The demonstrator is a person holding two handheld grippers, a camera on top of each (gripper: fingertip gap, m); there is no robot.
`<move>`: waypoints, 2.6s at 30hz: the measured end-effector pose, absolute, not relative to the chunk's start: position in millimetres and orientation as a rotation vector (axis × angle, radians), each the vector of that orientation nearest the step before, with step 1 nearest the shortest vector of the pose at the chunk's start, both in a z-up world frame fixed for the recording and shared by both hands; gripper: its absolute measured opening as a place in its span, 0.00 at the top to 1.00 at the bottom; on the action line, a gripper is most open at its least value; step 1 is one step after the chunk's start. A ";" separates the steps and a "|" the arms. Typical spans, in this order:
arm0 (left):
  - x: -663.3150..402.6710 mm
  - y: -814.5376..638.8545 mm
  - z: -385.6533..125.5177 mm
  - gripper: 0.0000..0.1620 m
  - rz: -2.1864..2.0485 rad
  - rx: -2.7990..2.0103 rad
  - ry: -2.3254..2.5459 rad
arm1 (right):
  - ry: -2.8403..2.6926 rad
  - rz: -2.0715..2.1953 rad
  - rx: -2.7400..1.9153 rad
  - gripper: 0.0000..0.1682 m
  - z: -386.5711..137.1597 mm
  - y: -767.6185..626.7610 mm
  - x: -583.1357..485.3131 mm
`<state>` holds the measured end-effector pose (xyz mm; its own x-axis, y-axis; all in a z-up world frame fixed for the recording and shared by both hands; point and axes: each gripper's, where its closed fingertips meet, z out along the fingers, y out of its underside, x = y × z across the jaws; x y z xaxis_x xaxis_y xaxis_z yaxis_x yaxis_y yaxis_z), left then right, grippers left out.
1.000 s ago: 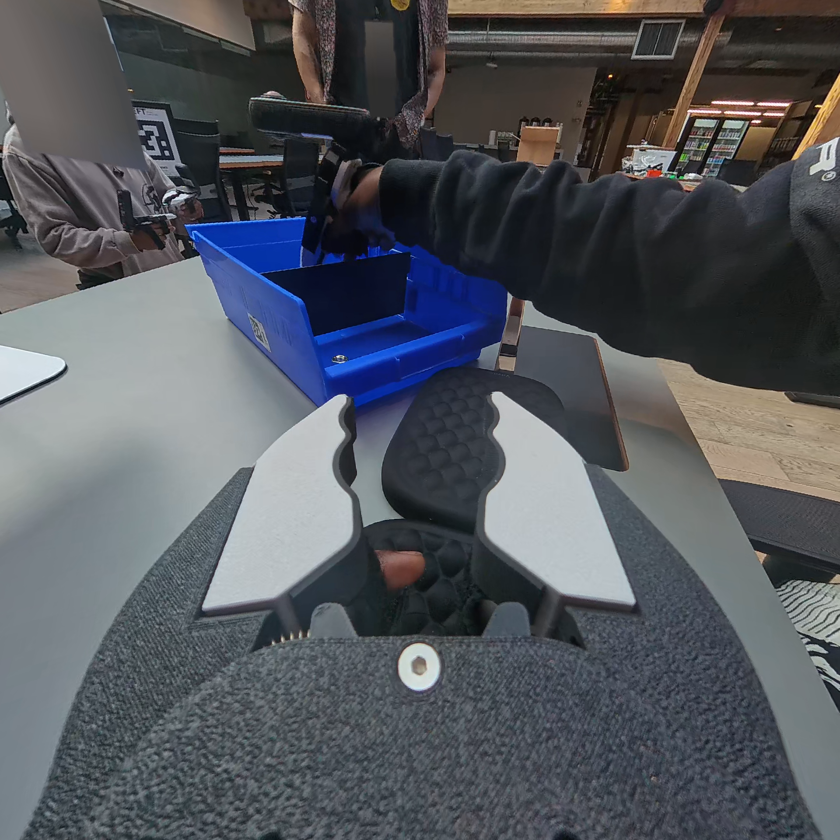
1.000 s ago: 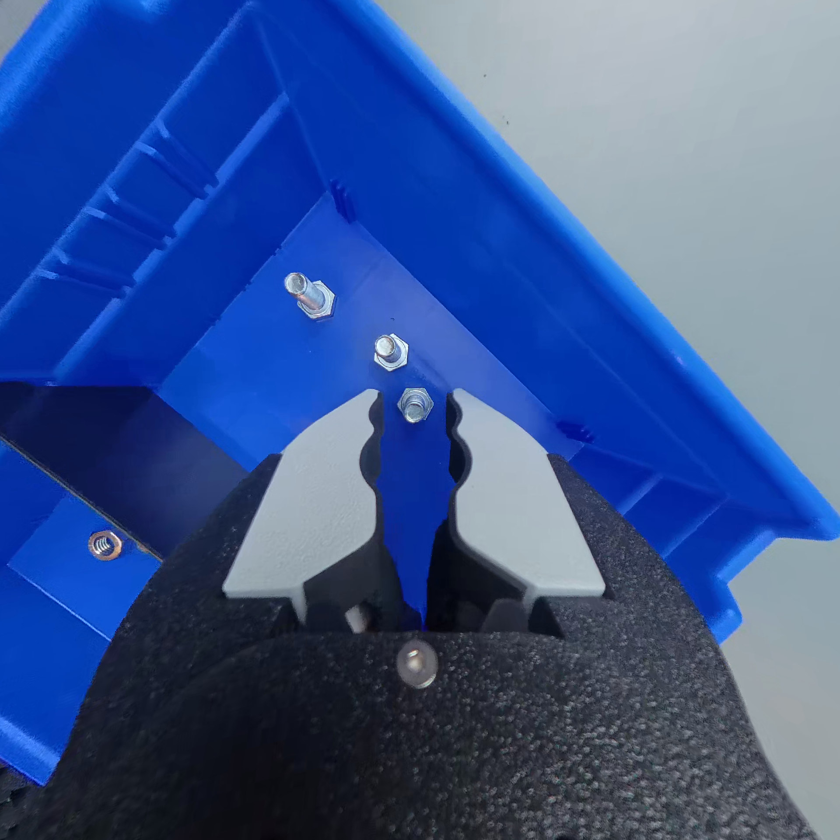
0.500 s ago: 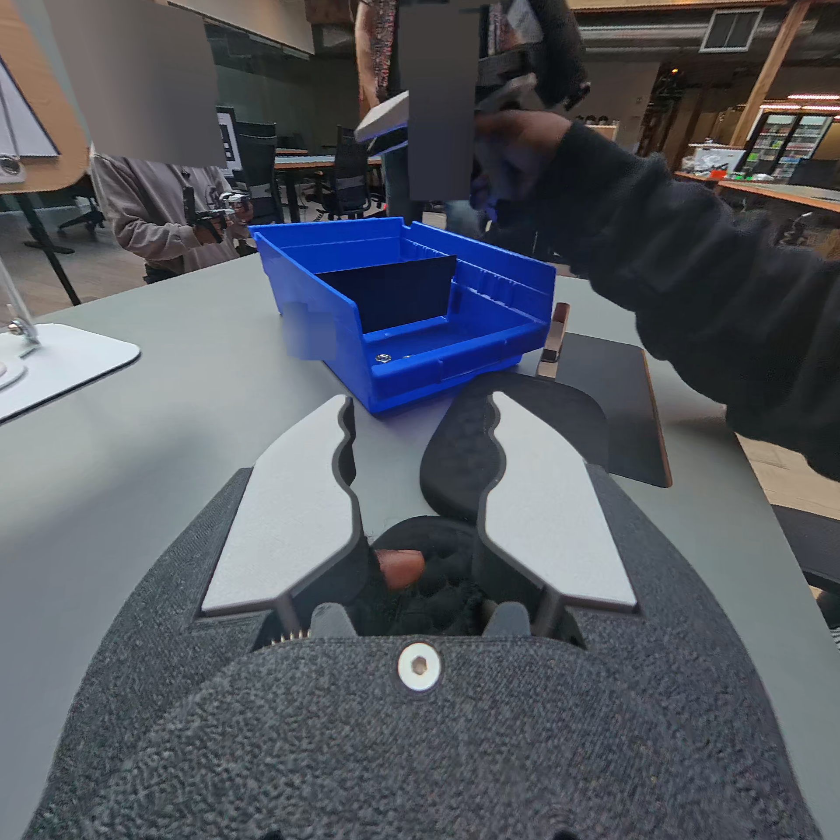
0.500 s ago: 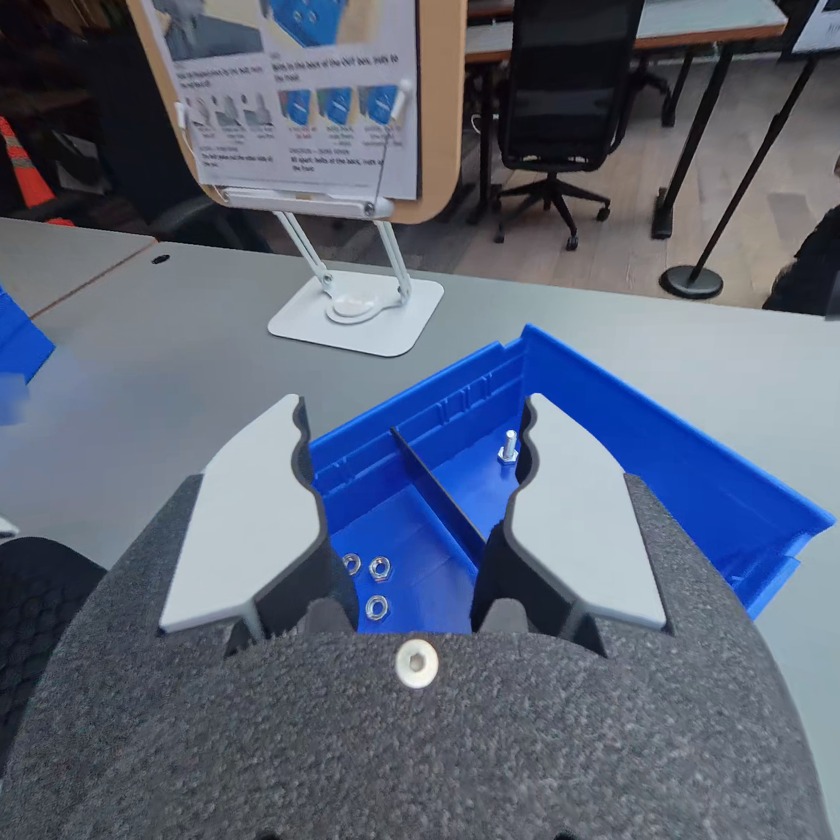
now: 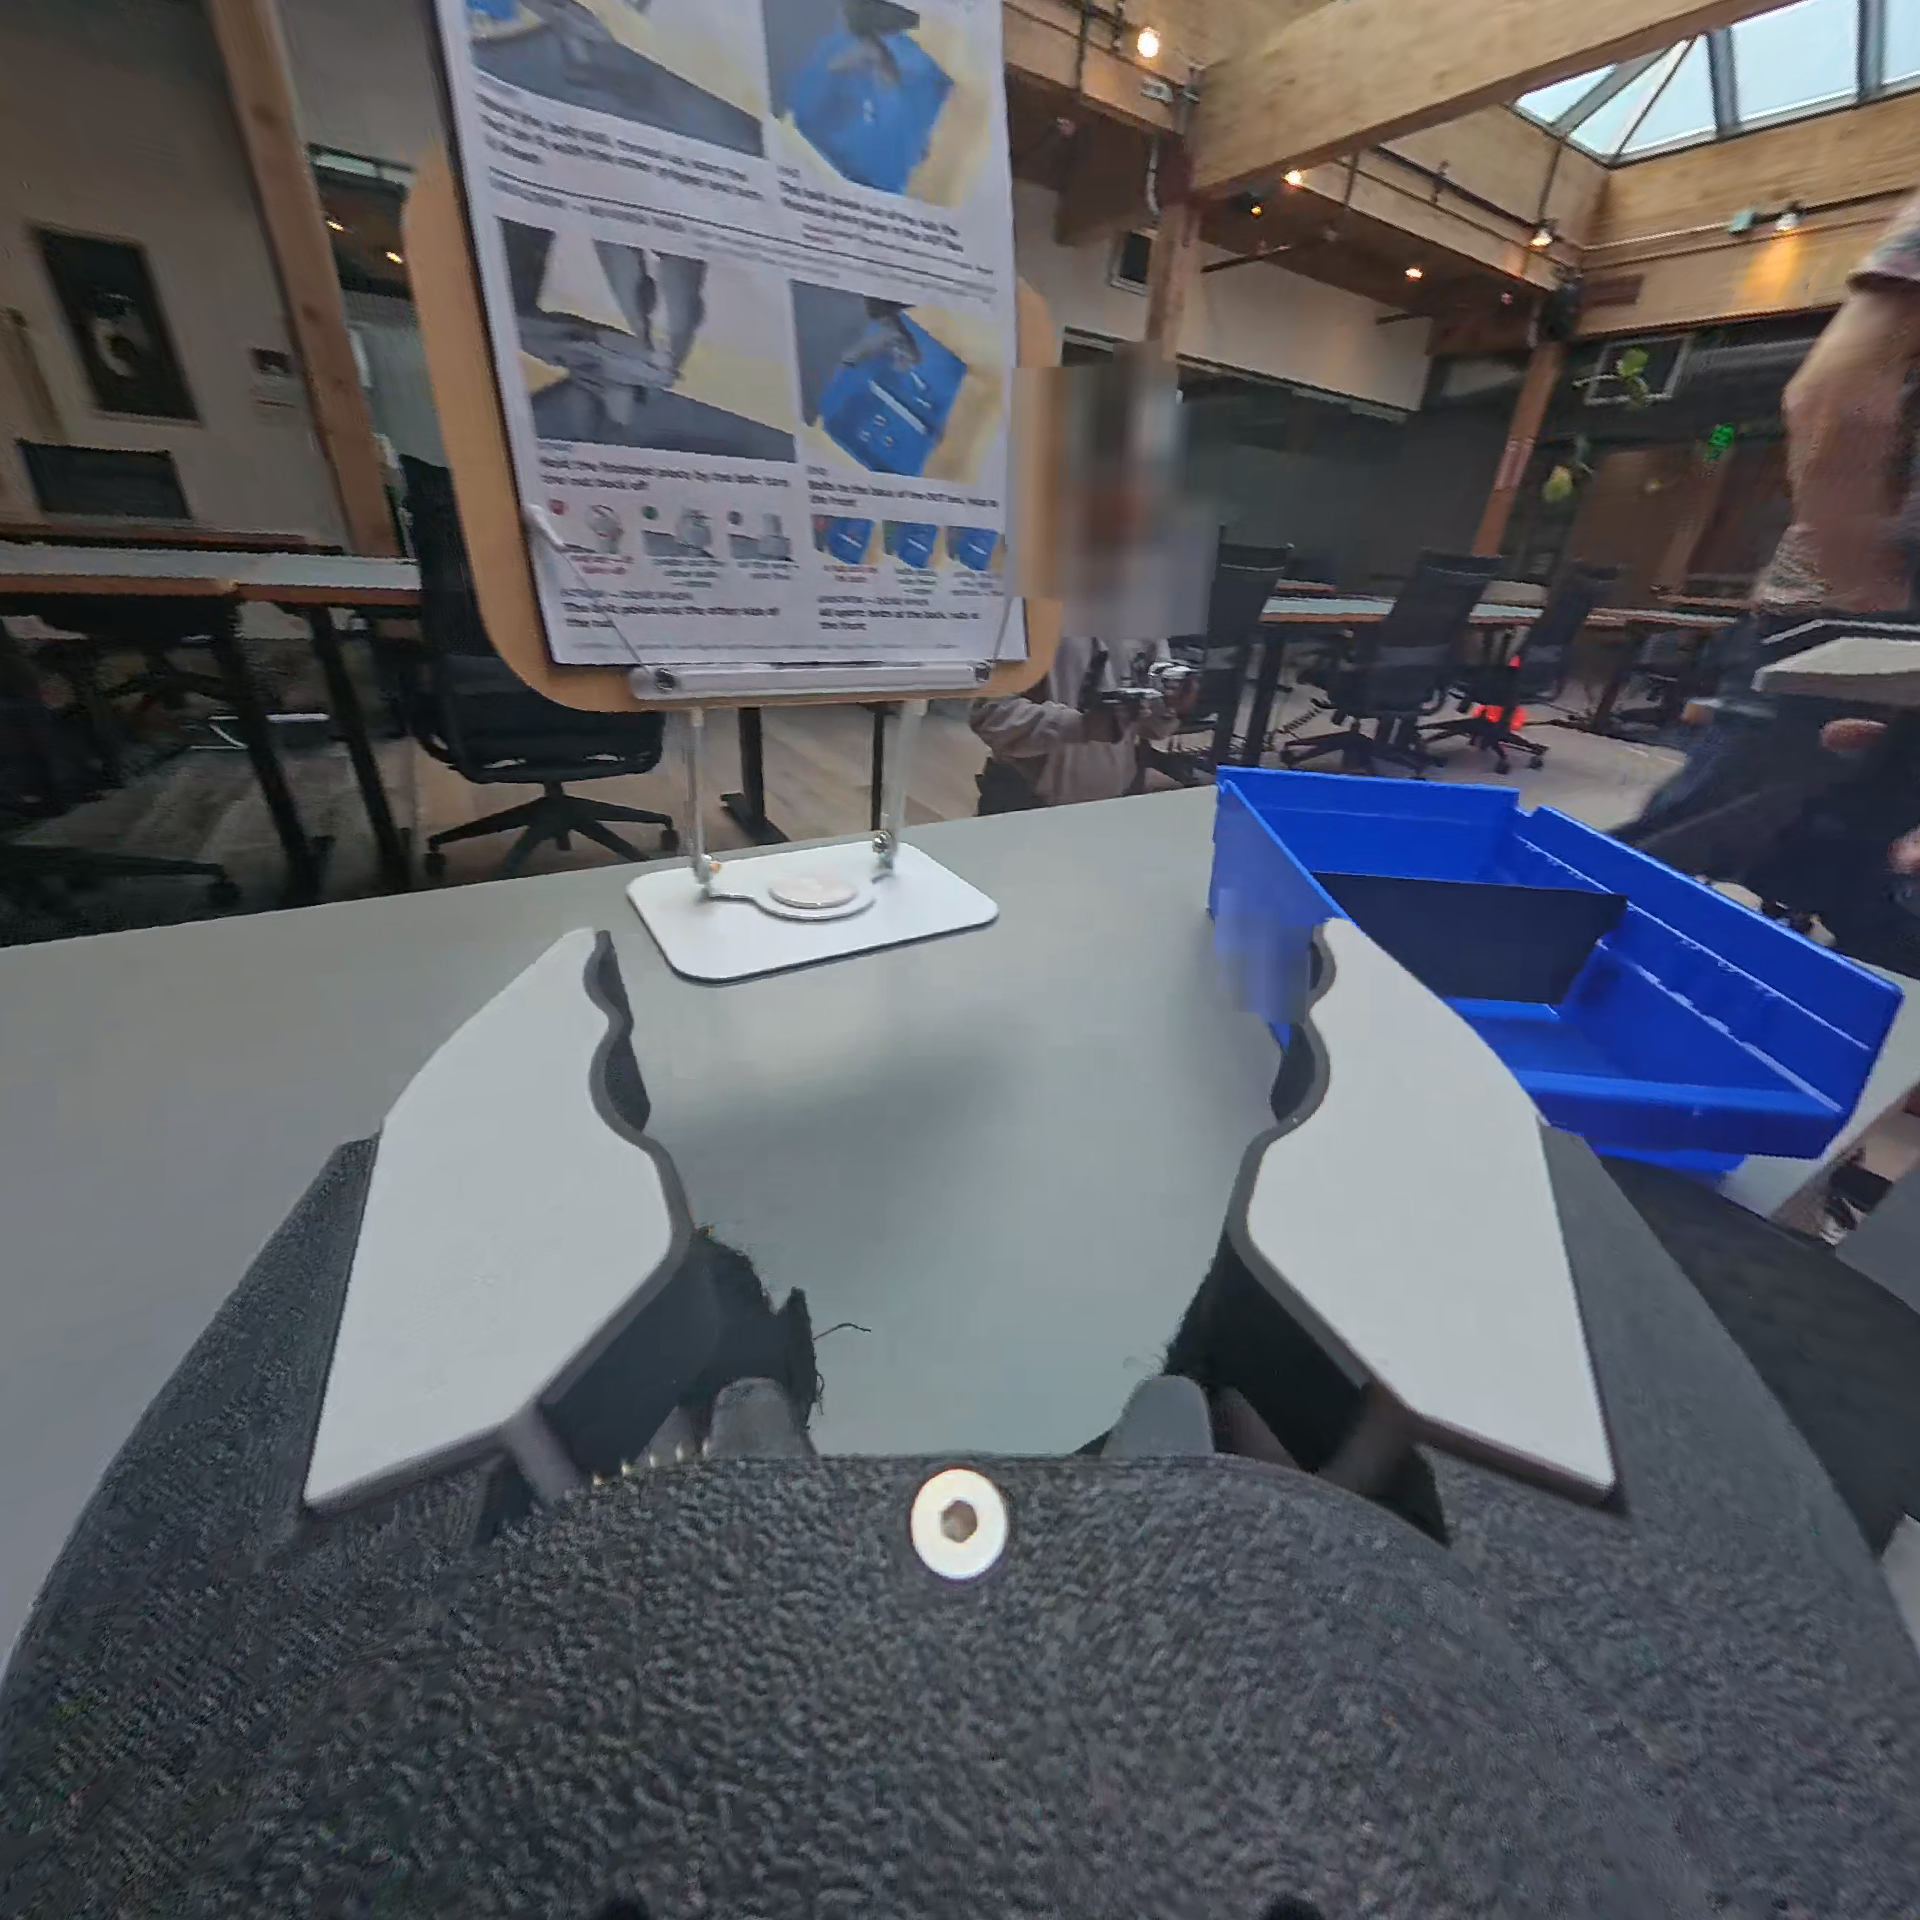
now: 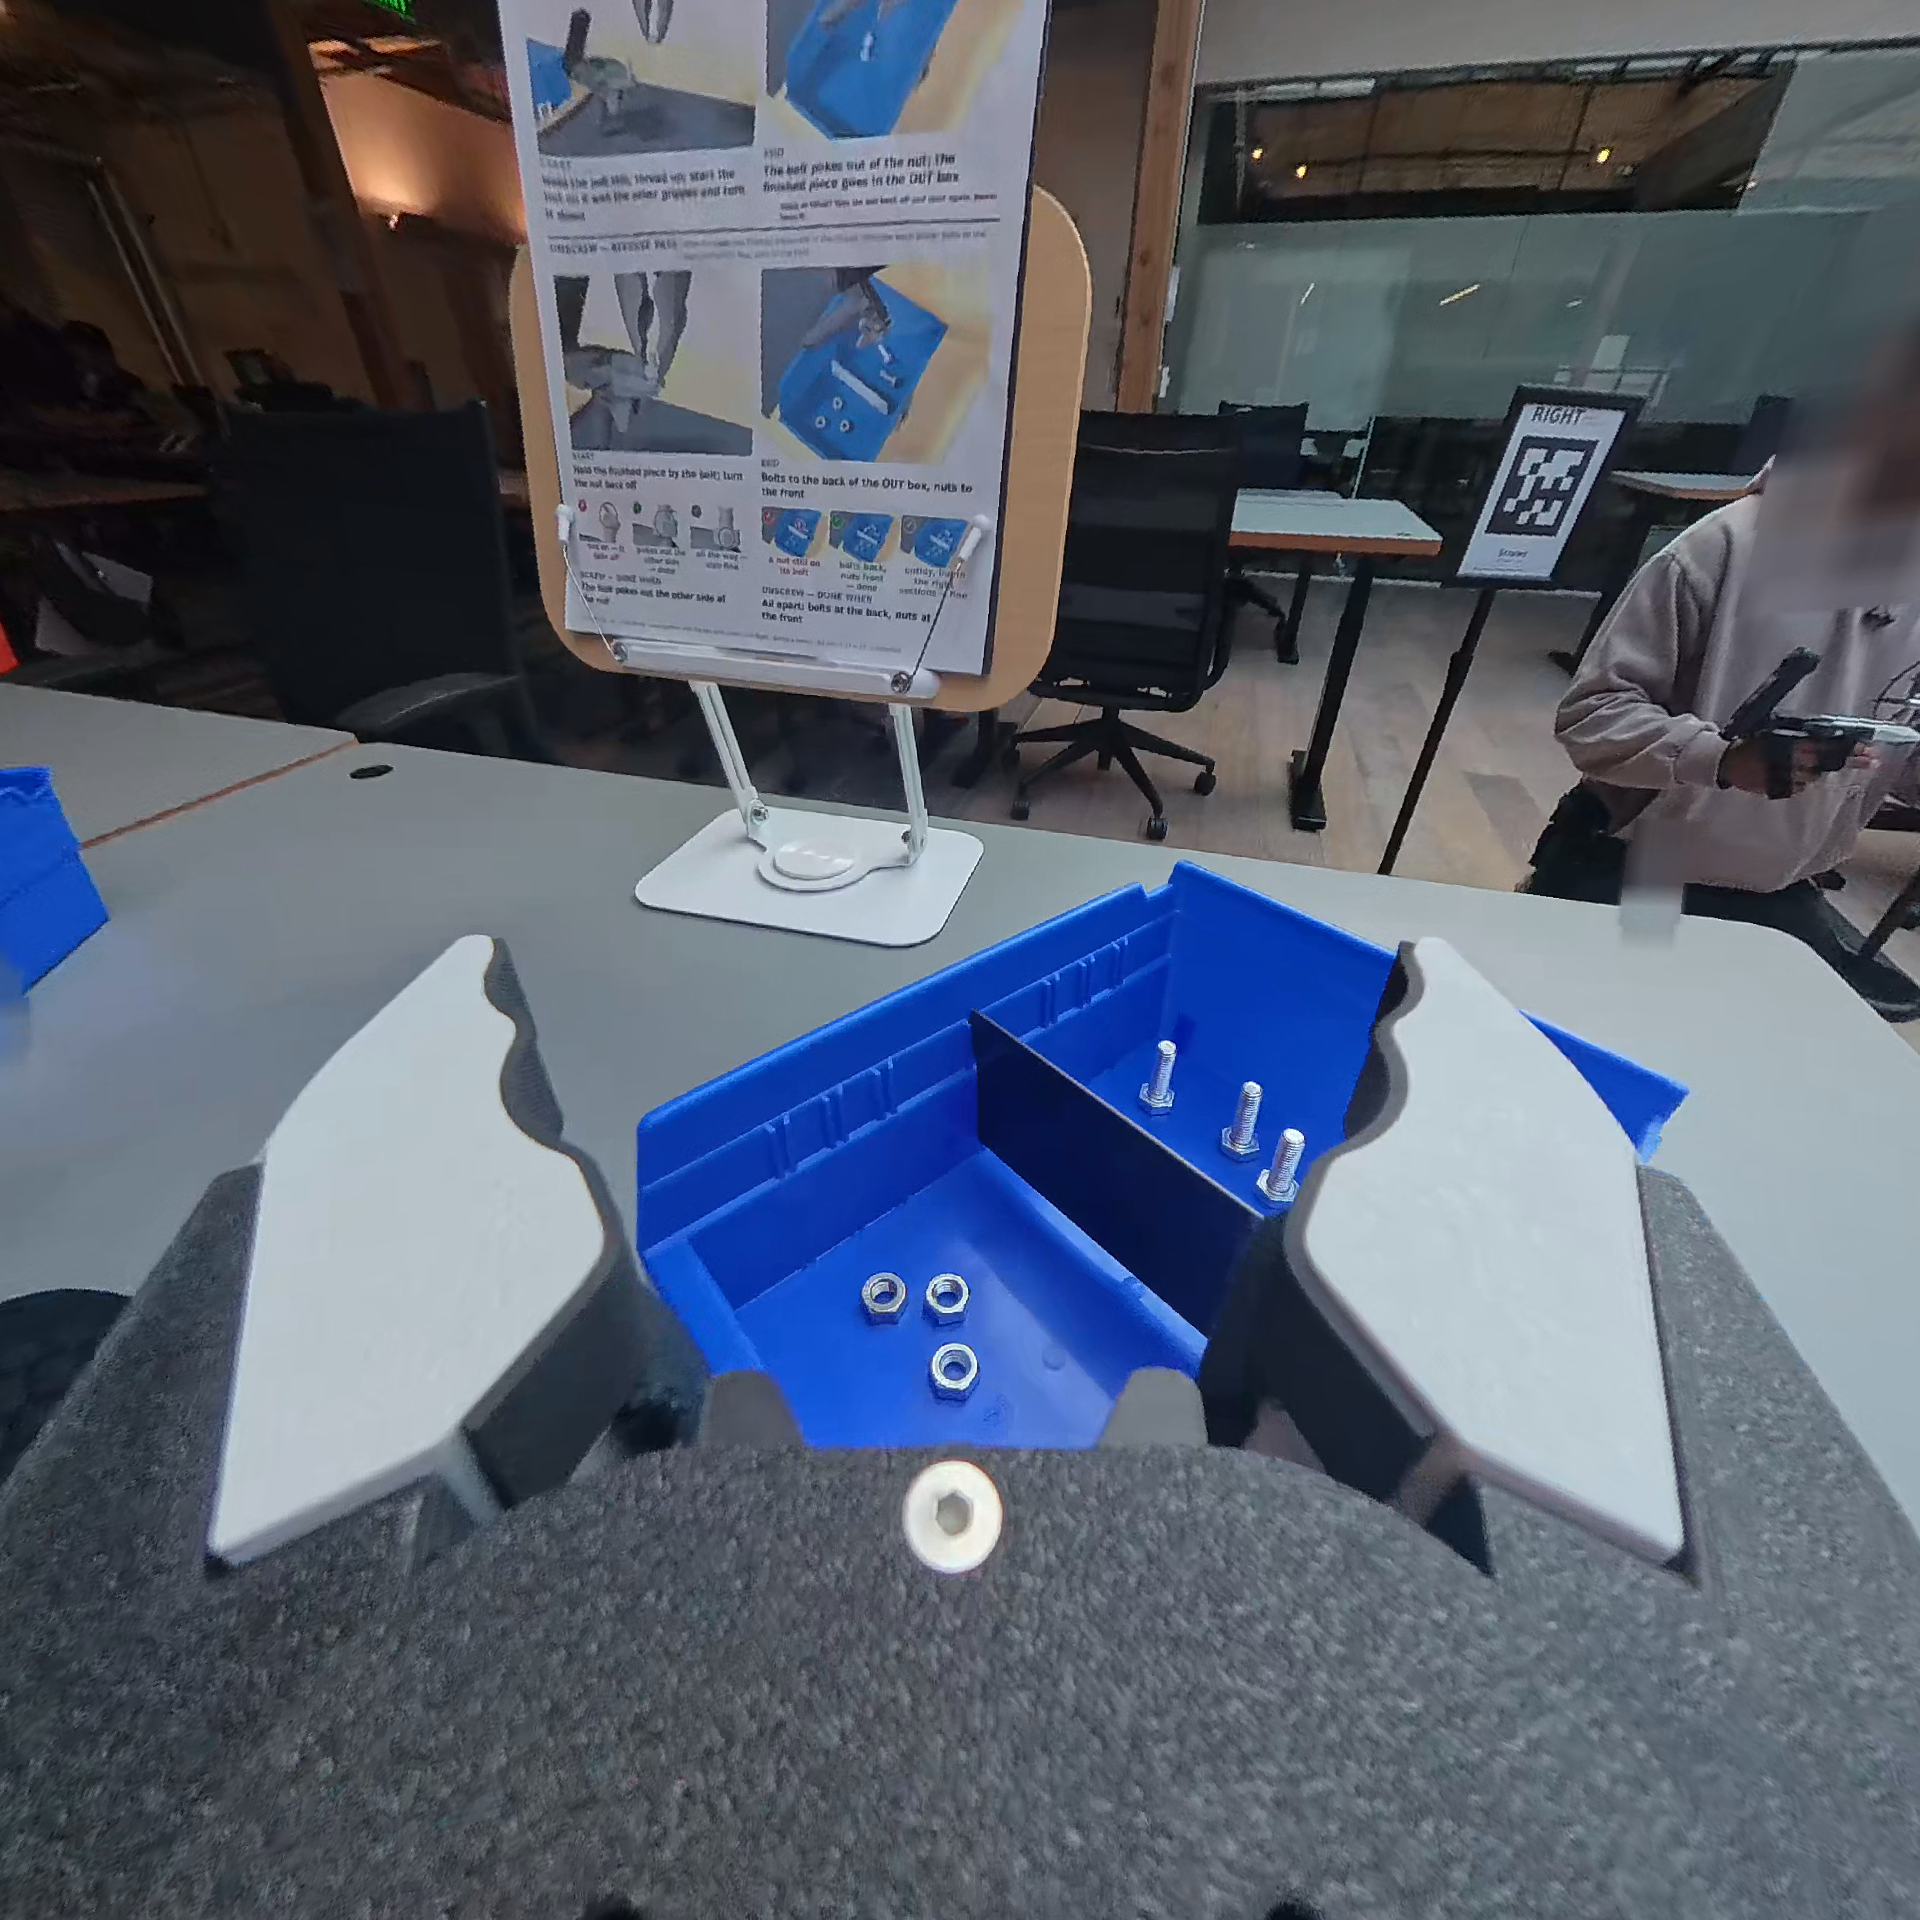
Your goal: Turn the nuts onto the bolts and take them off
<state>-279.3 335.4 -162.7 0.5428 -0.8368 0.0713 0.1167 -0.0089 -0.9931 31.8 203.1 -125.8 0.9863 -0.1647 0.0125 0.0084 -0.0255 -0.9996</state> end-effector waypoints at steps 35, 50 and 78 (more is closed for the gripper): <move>-485.0 310.3 -198.4 0.16 -0.191 -1.564 0.363 | 0.338 -0.401 -1.628 0.18 -206.8 91.8 29.2; -663.3 364.6 -255.7 0.37 0.101 -1.750 -0.062 | 0.476 -0.410 -1.738 0.30 -246.2 112.3 67.8; -542.8 435.5 -277.2 0.92 -0.073 -1.784 0.252 | 0.236 -0.411 -1.978 0.91 -279.8 159.1 100.2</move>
<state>-542.8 435.5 -277.2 0.9739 -0.2098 -0.0870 -0.1309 -0.2058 -0.9698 100.2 159.1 -279.8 0.9216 -0.3439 0.1803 0.0175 -0.4271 -0.9040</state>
